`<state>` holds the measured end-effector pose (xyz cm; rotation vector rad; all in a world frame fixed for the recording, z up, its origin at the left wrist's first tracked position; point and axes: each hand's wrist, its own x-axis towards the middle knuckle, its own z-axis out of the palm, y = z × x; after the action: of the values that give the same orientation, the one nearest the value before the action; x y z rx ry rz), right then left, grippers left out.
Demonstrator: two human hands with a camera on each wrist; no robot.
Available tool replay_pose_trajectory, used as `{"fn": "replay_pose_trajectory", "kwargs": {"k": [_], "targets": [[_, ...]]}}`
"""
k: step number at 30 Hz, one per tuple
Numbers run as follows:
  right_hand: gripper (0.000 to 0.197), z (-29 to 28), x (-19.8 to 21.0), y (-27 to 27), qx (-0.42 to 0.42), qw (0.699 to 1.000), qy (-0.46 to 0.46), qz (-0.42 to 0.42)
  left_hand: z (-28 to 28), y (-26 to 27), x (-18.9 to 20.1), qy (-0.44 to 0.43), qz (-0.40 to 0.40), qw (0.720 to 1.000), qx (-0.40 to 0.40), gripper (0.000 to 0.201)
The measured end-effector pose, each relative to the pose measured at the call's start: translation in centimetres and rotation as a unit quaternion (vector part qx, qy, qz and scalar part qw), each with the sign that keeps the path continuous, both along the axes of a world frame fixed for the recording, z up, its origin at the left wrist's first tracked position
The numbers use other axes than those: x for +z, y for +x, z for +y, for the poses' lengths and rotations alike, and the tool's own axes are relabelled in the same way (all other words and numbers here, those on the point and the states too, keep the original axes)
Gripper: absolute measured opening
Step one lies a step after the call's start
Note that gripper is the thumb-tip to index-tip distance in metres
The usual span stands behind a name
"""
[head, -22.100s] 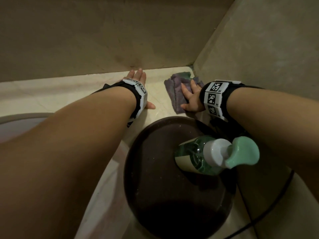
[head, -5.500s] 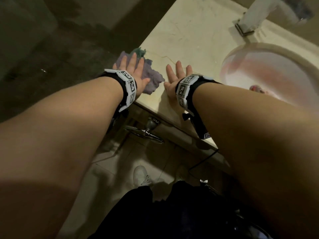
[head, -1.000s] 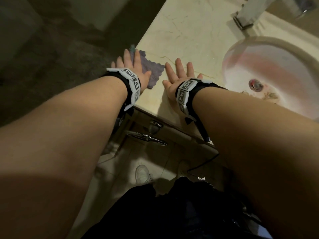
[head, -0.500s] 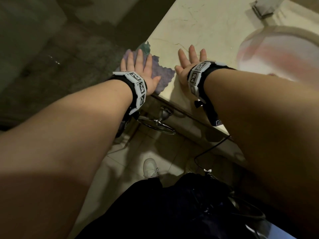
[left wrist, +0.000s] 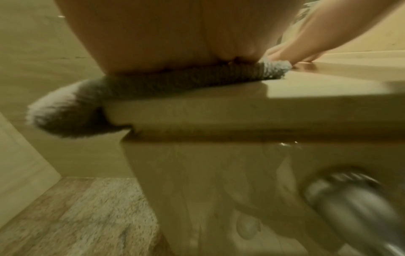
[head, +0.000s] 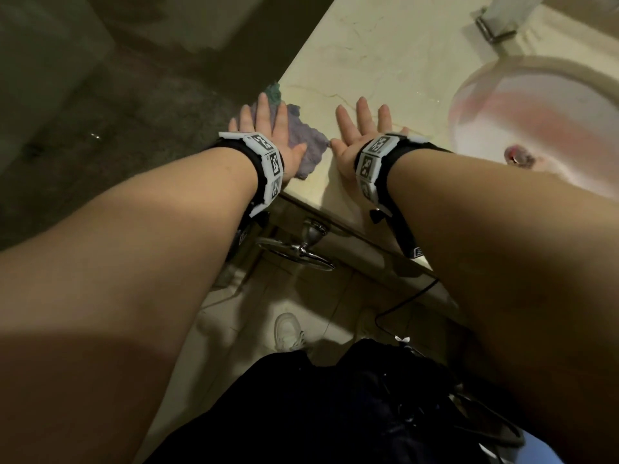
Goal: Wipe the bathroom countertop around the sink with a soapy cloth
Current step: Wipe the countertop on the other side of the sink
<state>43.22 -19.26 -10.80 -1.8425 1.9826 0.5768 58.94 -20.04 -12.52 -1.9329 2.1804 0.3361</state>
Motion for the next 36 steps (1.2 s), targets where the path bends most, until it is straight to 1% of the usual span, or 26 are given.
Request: {"fn": "replay_pose_trajectory", "kwargs": {"k": [6, 9, 11, 15, 17, 20, 24, 27, 30, 33, 34, 36], "targets": [[0.056, -0.1, -0.2, -0.1, -0.003, 1.000, -0.005, -0.011, -3.1, -1.2, 0.1, 0.028, -0.003, 1.000, 0.001, 0.075], [0.057, -0.5, -0.3, -0.2, -0.004, 1.000, 0.001, -0.008, -3.6, -1.3, 0.3, 0.036, -0.007, 0.999, -0.002, 0.075], [0.058, -0.7, -0.3, -0.3, -0.004, 1.000, 0.003, -0.003, -3.4, -1.3, 0.3, 0.031, -0.003, 0.999, -0.005, 0.074], [0.062, -0.8, -0.3, -0.5, 0.022, 0.999, 0.013, 0.023, -2.4, -1.1, 0.2, 0.007, 0.007, 1.000, -0.017, 0.073], [0.062, -1.0, -0.1, -0.6, 0.019, 0.999, 0.019, 0.017, -1.8, -0.7, 0.2, 0.000, 0.003, 1.000, -0.024, 0.073], [0.061, -1.1, 0.1, -0.6, 0.012, 1.000, 0.020, 0.007, -0.5, 0.1, 0.0, -0.001, -0.002, 1.000, -0.030, 0.074], [0.061, -1.2, 0.5, -0.2, 0.030, 0.999, 0.033, 0.030, 1.5, 1.5, 0.5, 0.016, -0.006, 1.000, -0.026, 0.075], [0.062, -0.6, 1.1, -0.1, 0.016, 1.000, 0.024, -0.001, 2.4, 2.3, 1.3, 0.051, -0.015, 0.998, -0.013, 0.076], [0.062, 0.2, 1.4, 0.3, 0.037, 0.998, -0.004, -0.053, 2.5, 3.4, 2.4, 0.085, -0.012, 0.996, -0.006, 0.079], [0.063, 0.6, 1.9, 0.6, 0.030, 0.998, -0.001, -0.056, 1.7, 3.9, 3.4, 0.105, -0.014, 0.994, 0.000, 0.081], [0.064, 0.6, 2.0, 0.6, 0.025, 0.998, 0.005, -0.053, 1.5, 3.8, 3.8, 0.108, -0.021, 0.994, 0.000, 0.078], [0.068, 0.7, 2.4, 0.6, 0.019, 0.998, 0.010, -0.052, 1.0, 3.6, 4.5, 0.098, -0.055, 0.994, -0.001, 0.066]]}}
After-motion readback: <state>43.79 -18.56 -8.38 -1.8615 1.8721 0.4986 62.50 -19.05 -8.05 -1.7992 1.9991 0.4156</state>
